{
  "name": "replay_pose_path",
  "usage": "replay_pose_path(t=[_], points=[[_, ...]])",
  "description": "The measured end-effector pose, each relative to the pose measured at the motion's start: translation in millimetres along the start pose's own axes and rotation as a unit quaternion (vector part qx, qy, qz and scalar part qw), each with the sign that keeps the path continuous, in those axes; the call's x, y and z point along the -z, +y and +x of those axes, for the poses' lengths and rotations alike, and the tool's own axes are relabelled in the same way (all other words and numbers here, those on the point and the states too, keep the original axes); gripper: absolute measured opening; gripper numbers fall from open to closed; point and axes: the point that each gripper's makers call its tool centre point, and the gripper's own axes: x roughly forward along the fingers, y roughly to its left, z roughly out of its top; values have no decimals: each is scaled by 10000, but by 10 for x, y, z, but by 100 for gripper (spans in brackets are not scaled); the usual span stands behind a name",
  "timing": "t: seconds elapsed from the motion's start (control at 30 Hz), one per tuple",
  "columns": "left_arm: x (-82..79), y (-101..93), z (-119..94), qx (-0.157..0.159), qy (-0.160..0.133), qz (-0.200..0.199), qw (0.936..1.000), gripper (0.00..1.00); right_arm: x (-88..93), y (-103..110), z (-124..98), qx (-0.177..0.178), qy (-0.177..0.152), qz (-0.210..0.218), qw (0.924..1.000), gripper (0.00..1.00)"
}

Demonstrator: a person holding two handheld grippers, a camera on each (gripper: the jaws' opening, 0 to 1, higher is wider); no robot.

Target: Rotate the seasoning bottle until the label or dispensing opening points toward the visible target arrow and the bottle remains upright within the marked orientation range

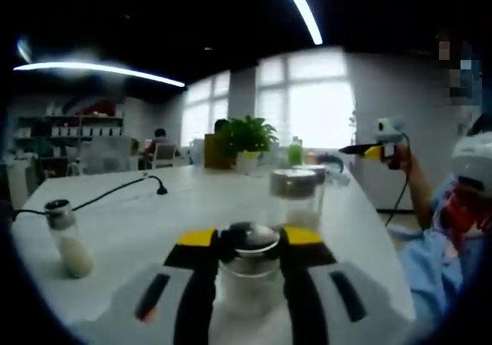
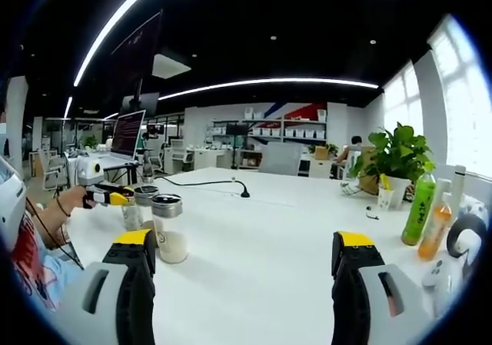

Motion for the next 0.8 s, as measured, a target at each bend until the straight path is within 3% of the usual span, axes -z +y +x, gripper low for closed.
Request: replay_pose_path(t=[0.1,0.8], points=[[12,-18,8,351,16,-252,9991,33,12,42,-19,-70,18,10,10000,99],[14,-66,-11,779,-53,-352,9963,33,47,36,-3,-121,28,73,9999,99]])
